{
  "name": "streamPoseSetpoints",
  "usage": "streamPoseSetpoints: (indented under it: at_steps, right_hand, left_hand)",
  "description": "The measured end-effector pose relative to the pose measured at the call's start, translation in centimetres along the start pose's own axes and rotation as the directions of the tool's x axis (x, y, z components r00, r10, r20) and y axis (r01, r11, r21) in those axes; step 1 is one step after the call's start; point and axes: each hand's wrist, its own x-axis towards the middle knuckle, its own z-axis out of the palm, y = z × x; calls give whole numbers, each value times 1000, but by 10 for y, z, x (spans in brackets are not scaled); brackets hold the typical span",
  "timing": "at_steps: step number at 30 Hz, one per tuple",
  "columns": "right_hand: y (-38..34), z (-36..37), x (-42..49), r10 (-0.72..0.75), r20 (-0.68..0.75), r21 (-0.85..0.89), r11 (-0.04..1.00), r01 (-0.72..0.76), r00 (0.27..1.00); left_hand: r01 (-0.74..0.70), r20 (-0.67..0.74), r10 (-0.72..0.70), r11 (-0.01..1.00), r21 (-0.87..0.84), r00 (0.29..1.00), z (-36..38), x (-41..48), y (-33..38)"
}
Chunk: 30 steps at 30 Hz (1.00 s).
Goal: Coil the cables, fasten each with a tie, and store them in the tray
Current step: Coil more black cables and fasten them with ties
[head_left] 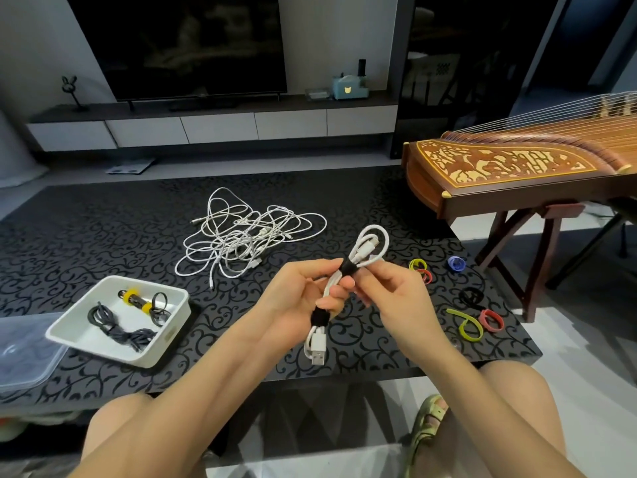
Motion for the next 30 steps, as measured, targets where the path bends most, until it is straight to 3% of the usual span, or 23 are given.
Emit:
streamPoseSetpoints:
  at_steps: [5,7,9,12,14,17,18,19,21,22,24,25,27,30]
  right_hand:
    - [3,6,-3,-110,-1,-212,971,107,994]
    - [0,8,-3,-126,10,-261,957,125,992]
    - [-3,9,-3,-98,8,-290,952,96,995]
    - [-6,10,-2,12,-17,-241,970,-15,1000]
    - [-7,13,-3,101,-10,-73,992,-102,995]
    - [-6,16,-2,210,-16,78,975,-209,978]
    - [-4,16,1,242,-44,117,965,-235,969]
    - [-4,17,5,263,-77,149,957,-250,962]
    - [0,19,11,257,-107,154,959,-239,960]
    - [3,22,14,240,-109,142,964,-224,964]
    - [9,32,19,212,-97,90,975,-203,972]
    - [12,40,22,200,-85,53,979,-196,976]
    - [18,61,27,168,-63,-50,984,-171,984]
    - [24,101,35,122,-36,-201,971,-126,992]
  left_hand:
    - [-86,-53,79,983,-161,996,-5,2,-7]
    - [-223,-72,220,974,-49,973,-8,4,-12]
    - [-434,-79,459,874,216,885,-10,7,-18]
    - [-602,-2,717,588,540,697,-16,10,-25]
    - [-634,140,823,303,711,551,-21,14,-29]
    - [-608,501,820,-254,752,277,-29,16,-33]
    - [-585,589,776,-376,718,224,-32,17,-34]
    - [-568,644,731,-438,697,226,-35,17,-34]
    - [-553,628,701,-393,735,337,-42,12,-32]
    - [-557,557,714,-279,782,425,-46,7,-30]
    - [-552,345,712,72,831,611,-53,-4,-25]
    - [-521,241,705,209,828,667,-58,-7,-20]
    - [-392,111,687,267,880,718,-71,-11,-8]
    - [-211,2,700,213,954,714,-93,-24,8]
